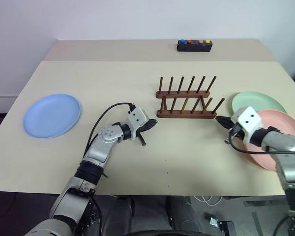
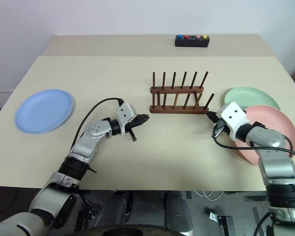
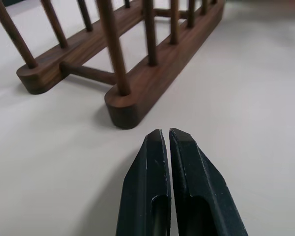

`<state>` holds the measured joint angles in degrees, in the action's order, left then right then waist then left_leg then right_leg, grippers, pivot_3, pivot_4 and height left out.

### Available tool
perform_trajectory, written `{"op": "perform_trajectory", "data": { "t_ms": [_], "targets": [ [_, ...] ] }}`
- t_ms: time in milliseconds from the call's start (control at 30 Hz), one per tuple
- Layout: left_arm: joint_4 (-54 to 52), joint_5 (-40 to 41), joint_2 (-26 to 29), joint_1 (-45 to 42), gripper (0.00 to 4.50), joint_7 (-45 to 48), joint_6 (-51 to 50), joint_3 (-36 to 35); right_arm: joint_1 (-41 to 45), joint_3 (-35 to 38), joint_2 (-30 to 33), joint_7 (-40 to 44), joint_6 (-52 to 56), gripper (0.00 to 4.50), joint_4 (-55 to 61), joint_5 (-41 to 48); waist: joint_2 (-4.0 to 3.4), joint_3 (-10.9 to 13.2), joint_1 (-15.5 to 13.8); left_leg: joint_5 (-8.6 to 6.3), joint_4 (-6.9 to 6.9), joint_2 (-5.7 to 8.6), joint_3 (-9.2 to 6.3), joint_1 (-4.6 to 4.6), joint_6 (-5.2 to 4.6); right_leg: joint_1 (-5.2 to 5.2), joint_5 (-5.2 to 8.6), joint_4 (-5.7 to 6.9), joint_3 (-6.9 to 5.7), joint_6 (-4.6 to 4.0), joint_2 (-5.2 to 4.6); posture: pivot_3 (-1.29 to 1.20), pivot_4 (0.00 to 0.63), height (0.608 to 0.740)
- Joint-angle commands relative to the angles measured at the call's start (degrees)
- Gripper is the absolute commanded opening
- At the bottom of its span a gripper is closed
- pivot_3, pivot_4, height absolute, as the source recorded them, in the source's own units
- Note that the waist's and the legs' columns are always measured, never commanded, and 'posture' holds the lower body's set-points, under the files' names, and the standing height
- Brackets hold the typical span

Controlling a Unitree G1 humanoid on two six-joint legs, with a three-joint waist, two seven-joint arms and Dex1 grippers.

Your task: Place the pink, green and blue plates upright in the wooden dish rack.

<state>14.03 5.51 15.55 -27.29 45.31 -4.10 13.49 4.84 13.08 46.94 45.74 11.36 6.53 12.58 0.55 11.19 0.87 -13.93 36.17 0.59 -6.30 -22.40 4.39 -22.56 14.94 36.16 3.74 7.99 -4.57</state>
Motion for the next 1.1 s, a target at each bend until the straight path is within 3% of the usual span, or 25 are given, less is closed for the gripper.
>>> {"op": "perform_trajectory", "data": {
  "t_ms": [33, 133, 333, 567, 800, 900, 1100],
  "targets": [
    [-7.0, 4.4, 1.5, 2.4, 0.12, 4.2, -3.4, -1.0, -3.6, 7.1, 3.4, 2.4, 7.5, 0.24, 7.4, 5.6, 0.00, 0.0, 0.0, 0.00, 0.01, 0.00, 0.00, 0.00, 0.00, 0.01, 0.00, 0.00, 0.00, 0.00, 0.00, 0.00, 0.150, 0.734],
    [-11.2, 8.0, 3.1, 4.3, 0.10, 9.4, -7.6, 0.2, -8.0, 10.8, 5.3, 3.0, 12.1, 1.27, 10.4, 6.7, 0.01, 0.0, -0.1, 0.00, 0.05, 0.00, 0.01, 0.00, 0.00, 0.03, 0.01, -0.01, 0.01, -0.01, 0.00, 0.00, 0.150, 0.734],
    [-11.7, 8.8, 1.7, 3.5, 0.10, 11.9, -9.1, 2.3, -15.7, 16.5, 5.5, 0.6, 12.9, 4.45, 12.9, 2.9, 0.02, 0.0, -0.2, 0.00, 0.08, 0.01, 0.02, -0.01, 0.00, 0.08, 0.02, -0.06, 0.00, -0.03, -0.01, 0.00, 0.150, 0.734],
    [-8.5, 8.3, -0.8, 0.7, 0.10, 15.0, -8.0, 4.5, -23.1, 17.6, 0.9, -5.0, 18.7, 4.45, 20.4, 1.7, 0.02, 0.0, -0.2, 0.00, 0.05, 0.00, 0.02, -0.01, 0.00, 0.05, 0.02, -0.06, 0.00, -0.02, 0.00, 0.00, 0.150, 0.734],
    [-7.1, 8.6, -2.3, -0.2, 0.10, 16.8, -7.4, 4.6, -24.3, 14.5, -1.0, -11.3, 25.7, 4.45, 25.2, -2.6, 0.01, 0.0, -0.2, 0.00, 0.07, 0.00, 0.03, 0.00, 0.00, 0.04, 0.10, -0.06, 0.01, -0.18, 0.00, 0.00, 0.150, 0.734],
    [-6.9, 8.7, -2.5, -0.4, 0.10, 17.7, -7.2, 4.6, -22.8, 12.5, -1.9, -13.0, 29.4, 3.63, 26.0, -2.4, 0.02, 0.0, -0.2, 0.00, 0.07, 0.00, 0.03, -0.01, 0.00, 0.06, 0.11, -0.07, 0.01, -0.18, 0.00, 0.00, 0.150, 0.734],
    [-6.1, 8.1, -2.6, -0.2, 0.10, 17.9, -6.4, 4.5, -22.3, 10.3, -1.3, -14.3, 33.9, 0.47, 28.7, -3.6, 0.01, 0.0, -0.2, 0.00, 0.06, 0.00, 0.02, -0.01, 0.00, 0.04, 0.11, -0.07, 0.01, -0.18, 0.00, 0.00, 0.150, 0.734]
  ]
}}
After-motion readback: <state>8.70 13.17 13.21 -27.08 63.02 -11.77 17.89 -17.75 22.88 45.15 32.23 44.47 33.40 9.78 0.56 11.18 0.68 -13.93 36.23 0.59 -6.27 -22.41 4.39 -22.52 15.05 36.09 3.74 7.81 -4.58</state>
